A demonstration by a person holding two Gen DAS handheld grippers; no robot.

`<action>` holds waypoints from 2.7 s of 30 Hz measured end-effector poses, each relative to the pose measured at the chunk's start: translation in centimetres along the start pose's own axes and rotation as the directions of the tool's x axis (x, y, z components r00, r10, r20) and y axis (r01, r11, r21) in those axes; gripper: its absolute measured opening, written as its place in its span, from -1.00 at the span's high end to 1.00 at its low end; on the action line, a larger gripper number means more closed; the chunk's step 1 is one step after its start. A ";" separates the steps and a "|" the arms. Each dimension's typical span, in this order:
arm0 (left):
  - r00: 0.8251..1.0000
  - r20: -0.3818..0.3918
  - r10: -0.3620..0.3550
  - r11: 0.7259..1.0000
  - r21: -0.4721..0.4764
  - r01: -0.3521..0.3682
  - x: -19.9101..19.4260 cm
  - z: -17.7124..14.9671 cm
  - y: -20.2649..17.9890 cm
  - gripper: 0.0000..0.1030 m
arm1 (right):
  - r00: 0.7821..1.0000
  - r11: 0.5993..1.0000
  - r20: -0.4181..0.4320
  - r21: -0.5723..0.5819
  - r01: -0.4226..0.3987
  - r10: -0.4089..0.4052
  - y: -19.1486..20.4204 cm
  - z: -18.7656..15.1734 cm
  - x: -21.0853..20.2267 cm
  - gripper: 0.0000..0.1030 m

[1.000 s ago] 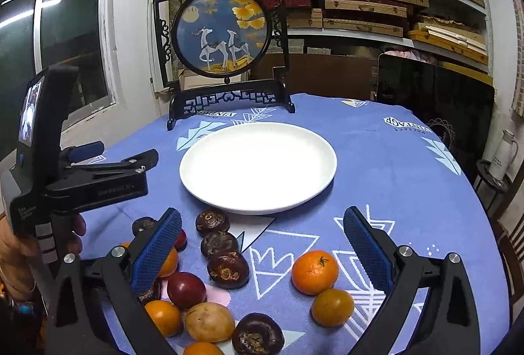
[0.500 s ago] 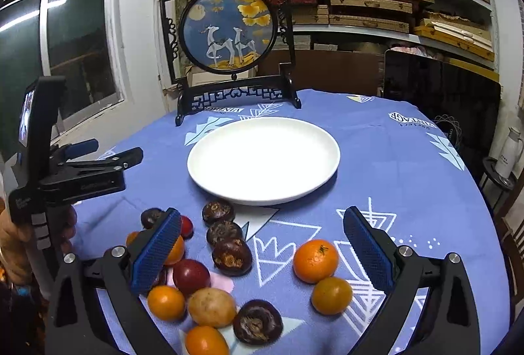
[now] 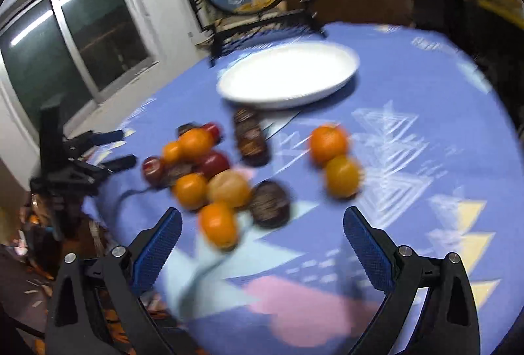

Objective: Organize fruits
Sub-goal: 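Move both grippers toward the fruit cluster beside the white plate, then grasp the red plum with the left gripper while the right gripper grasps a tangerine, then carry both fruits over the white plate and open both grippers to drop them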

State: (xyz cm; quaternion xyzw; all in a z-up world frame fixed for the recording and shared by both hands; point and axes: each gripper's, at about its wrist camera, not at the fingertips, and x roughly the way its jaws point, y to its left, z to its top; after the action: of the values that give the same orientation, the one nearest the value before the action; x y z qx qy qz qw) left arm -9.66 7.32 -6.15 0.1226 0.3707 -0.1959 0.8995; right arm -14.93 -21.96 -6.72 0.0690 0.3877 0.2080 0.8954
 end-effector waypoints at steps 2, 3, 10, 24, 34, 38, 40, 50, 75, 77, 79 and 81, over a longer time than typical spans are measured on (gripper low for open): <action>0.999 -0.011 -0.032 0.999 0.023 0.032 0.0 -0.5 -0.5 -0.90 | 0.998 0.999 -0.047 -0.021 -0.033 0.032 1.4 -0.5 1.6 -0.70; 0.999 -0.016 -0.040 0.999 0.031 0.041 0.0 -0.7 -0.7 -0.90 | 0.997 0.999 -0.065 -0.035 -0.031 0.029 1.9 -0.7 2.1 -0.62; 0.993 -0.086 -0.075 0.995 0.059 0.081 2.2 -1.0 -2.0 -0.90 | 0.989 0.990 -0.138 -0.125 -0.062 0.045 4.6 -1.1 4.6 0.35; 0.976 -0.142 -0.166 0.984 0.037 0.173 4.8 0.2 -2.6 0.24 | 0.993 0.992 -0.085 -0.091 -0.088 0.081 2.8 -0.7 2.6 0.35; 0.982 -0.077 -0.173 0.984 0.037 0.176 2.4 2.1 -2.4 0.25 | 0.996 0.987 -0.058 -0.139 -0.082 0.075 2.3 0.2 2.0 0.66; 0.985 -0.031 -0.168 0.985 0.032 0.169 1.1 3.5 -2.2 0.24 | 0.995 0.985 -0.061 -0.152 -0.085 0.076 2.1 -0.1 1.9 0.58; 0.985 -0.023 -0.171 0.985 0.025 0.171 0.8 3.8 -2.2 0.24 | 0.996 0.983 -0.071 -0.176 -0.058 0.046 2.4 -0.6 1.7 -0.27; 0.984 -0.034 -0.176 0.984 -0.003 0.177 1.0 3.7 -2.0 0.24 | 0.993 0.977 -0.122 -0.209 -0.032 0.006 3.5 -1.1 4.3 0.33; 0.996 -0.042 0.082 0.983 -0.162 -0.088 12.4 19.6 -0.6 0.24 | 0.993 0.988 0.110 -0.142 0.060 -0.044 -3.2 18.2 7.8 0.33; 0.995 -0.064 0.075 0.982 -0.171 -0.085 13.9 19.8 -0.5 0.24 | 0.995 0.990 0.094 -0.130 0.057 -0.045 -3.6 19.1 9.4 0.33; 0.992 -0.079 0.098 0.979 -0.171 -0.110 15.0 20.0 -0.4 0.24 | 0.996 0.991 0.074 -0.119 0.065 -0.056 -4.0 20.1 11.1 0.33; 0.989 -0.094 0.115 0.977 -0.169 -0.130 16.2 20.3 -0.1 0.24 | 0.996 0.992 0.064 -0.111 0.063 -0.056 -4.3 20.4 11.9 0.33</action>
State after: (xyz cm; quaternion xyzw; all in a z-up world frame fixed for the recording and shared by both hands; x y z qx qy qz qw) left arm 13.30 -4.44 -3.62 0.0740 0.4155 -0.1017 0.9009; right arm 8.49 -20.02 -1.74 0.0132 0.3497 0.2007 0.9150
